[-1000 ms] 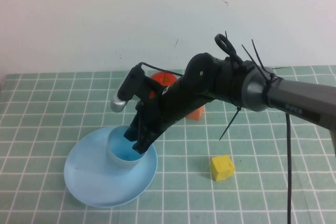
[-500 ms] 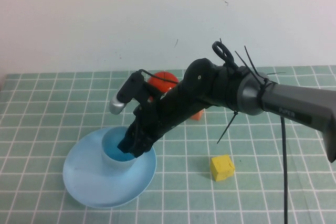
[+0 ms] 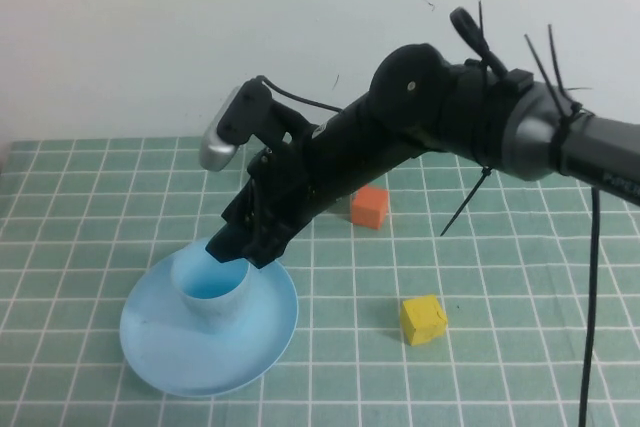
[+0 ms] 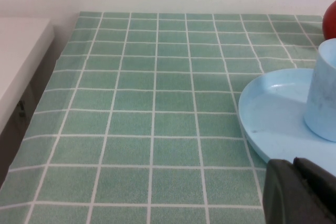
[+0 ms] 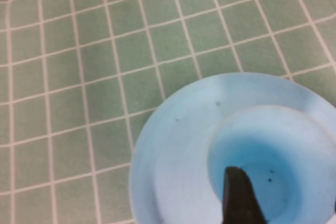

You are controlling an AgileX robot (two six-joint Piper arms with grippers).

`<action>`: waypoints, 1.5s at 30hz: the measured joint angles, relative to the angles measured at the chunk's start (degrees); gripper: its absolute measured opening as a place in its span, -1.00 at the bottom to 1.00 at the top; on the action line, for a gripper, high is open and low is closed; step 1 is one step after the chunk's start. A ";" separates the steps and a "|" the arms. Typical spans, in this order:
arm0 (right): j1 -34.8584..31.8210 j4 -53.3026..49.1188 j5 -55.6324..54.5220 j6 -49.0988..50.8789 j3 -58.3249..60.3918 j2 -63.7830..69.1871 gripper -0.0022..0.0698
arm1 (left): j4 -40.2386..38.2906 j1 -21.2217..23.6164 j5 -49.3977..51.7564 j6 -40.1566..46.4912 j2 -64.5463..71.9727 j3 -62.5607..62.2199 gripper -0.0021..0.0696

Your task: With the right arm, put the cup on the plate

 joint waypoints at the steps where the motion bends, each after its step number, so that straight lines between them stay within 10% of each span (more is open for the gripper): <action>1: 0.00 0.00 1.35 0.00 0.00 -0.83 0.09 | 0.00 0.00 0.00 0.00 0.00 0.00 -0.95; 11: 0.00 -4.75 15.41 2.13 0.00 -14.00 -0.87 | 0.00 0.00 0.00 0.00 0.00 0.00 -0.95; 22: -0.07 -47.59 27.01 30.08 2.80 -29.16 -0.92 | 0.00 0.00 0.00 0.00 0.00 0.00 -0.95; 45: -0.07 -61.85 25.13 57.63 49.74 -71.29 -0.93 | 0.00 0.00 0.00 0.00 0.00 0.00 -0.95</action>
